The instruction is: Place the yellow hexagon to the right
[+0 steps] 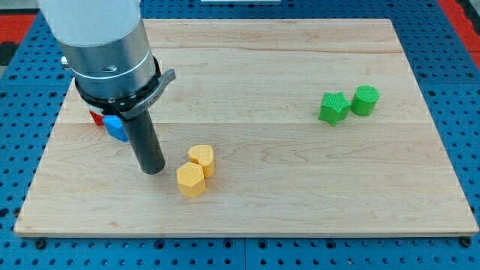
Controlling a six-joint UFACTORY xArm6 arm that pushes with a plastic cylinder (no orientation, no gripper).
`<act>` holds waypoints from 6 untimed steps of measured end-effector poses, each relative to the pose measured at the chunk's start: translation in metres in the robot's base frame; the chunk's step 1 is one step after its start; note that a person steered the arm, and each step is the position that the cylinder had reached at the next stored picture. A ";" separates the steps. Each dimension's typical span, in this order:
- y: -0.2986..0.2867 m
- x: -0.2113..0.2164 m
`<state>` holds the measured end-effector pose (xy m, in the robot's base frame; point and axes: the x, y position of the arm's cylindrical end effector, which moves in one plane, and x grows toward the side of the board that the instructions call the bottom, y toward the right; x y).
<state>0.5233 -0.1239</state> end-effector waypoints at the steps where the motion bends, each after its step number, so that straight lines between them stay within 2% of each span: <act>1: 0.000 0.000; 4: 0.003 0.002; 6: 0.019 0.021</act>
<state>0.5440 -0.1046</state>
